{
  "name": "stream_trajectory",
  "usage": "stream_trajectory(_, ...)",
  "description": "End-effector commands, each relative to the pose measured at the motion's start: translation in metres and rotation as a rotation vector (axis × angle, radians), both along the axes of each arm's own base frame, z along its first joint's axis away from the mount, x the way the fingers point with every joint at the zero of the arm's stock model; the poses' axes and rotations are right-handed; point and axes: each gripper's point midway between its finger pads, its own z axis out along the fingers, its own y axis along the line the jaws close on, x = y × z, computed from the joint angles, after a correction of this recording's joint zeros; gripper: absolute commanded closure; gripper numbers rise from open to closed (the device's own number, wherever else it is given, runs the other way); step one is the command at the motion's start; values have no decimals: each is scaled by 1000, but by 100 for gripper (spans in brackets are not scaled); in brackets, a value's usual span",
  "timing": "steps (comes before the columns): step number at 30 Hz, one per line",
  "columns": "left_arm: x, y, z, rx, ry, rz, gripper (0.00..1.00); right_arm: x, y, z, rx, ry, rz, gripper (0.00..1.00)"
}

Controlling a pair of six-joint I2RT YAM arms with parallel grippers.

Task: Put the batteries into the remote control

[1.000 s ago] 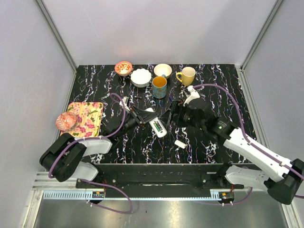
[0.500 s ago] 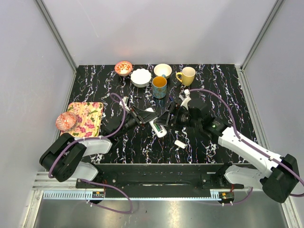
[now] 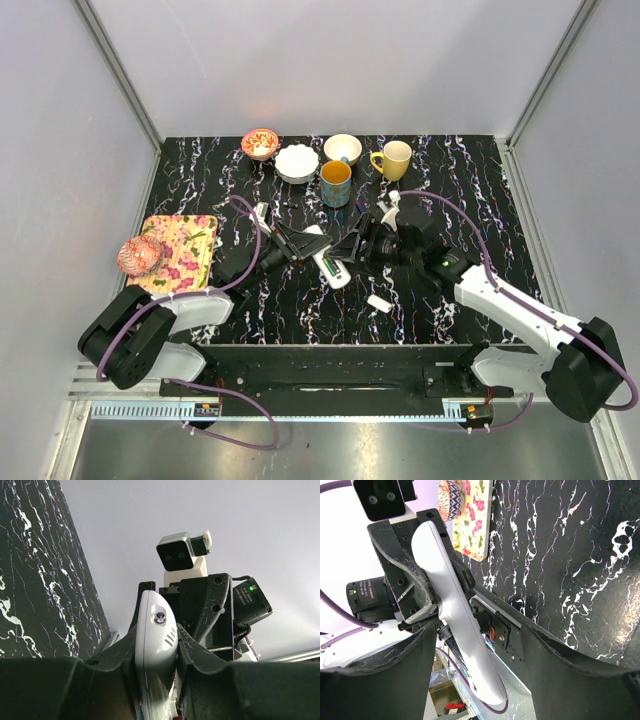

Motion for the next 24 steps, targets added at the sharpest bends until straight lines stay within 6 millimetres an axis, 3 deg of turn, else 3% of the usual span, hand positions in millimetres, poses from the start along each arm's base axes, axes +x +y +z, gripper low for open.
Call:
stream_trajectory(1, -7, 1, 39, -65, -119, -12, 100, 5, 4, 14, 57, -23, 4, 27)
stream_trajectory(24, -6, 1, 61, -89, -159, -7, 100, -4, 2, -14, 39, 50, 21, 42)
